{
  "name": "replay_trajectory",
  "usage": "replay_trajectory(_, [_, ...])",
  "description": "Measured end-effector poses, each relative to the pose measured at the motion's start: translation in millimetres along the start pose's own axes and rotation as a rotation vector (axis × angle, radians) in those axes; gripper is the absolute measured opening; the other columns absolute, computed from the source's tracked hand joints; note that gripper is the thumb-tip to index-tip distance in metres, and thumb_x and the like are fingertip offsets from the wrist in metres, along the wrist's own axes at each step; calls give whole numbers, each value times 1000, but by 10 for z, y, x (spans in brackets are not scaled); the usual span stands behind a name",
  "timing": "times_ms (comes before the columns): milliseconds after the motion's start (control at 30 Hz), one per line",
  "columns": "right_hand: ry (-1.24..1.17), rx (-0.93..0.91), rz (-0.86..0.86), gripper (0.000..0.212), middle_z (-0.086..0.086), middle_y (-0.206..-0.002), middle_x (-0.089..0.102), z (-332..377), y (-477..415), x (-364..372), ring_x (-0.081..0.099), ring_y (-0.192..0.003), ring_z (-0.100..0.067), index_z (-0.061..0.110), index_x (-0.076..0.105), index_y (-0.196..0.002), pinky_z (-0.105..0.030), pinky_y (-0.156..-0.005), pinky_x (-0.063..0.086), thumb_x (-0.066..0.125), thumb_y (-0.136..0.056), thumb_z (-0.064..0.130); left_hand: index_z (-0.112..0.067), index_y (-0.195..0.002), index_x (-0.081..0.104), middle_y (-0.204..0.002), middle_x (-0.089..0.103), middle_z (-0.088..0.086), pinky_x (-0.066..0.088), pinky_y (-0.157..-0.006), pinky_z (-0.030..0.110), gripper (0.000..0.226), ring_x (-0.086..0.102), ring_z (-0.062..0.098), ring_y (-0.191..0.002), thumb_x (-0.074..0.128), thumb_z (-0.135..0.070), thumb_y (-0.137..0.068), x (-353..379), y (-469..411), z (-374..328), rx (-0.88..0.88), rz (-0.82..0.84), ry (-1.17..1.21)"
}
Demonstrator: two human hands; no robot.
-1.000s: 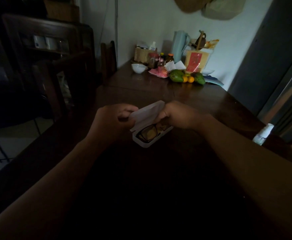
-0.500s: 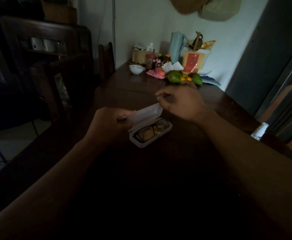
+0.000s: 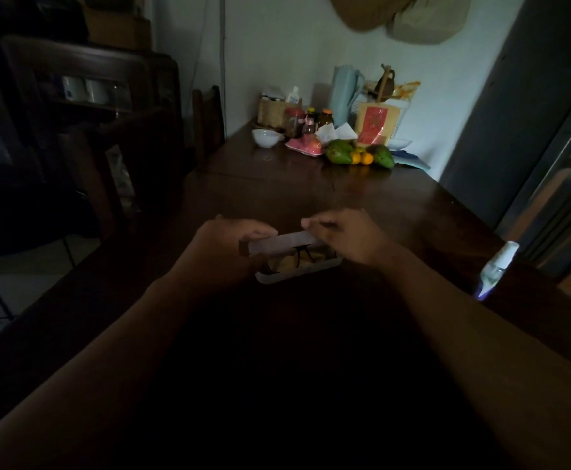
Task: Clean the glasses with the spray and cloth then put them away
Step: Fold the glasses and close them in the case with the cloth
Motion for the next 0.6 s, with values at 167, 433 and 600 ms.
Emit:
replay_trajectory(167, [-337,12,-39,22,13,-95,73,-116,136,150,64,-90,1,33,75,-93,-28,-86,49,61,-93,49,-34,-95,72,-84,73,-19,50,-86,33,22,65,-6,-80,56,-46,-88,50,-19,198,-139,-22,-60])
replay_trajectory(433, [-420,36,-58,34,11,-122,60,-303,258,388,57,-111,-3,56,65,-105,-29,-98,45,55,-77,73,-43,-104,67,-104,72,-17,19,-109,66,35,62,7,-102,47,-61,-82,166,-25,337,-225,30,-164])
replay_trajectory(600, [-384,31,-100,39,22,-118,54,-359,245,430,54,-110,5,64,60,-106,-21,-93,42,50,-74,83,-47,-118,60,-120,59,-11,14,-105,71,33,52,12,-116,40,-51,-92,307,-5,308,-199,132,-257])
Point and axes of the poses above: each hand's wrist, its own y-axis away from the middle knuckle, its own x-axis out of the palm, z = x × y, the point moved 8 cm from there along -y, towards the middle knuckle
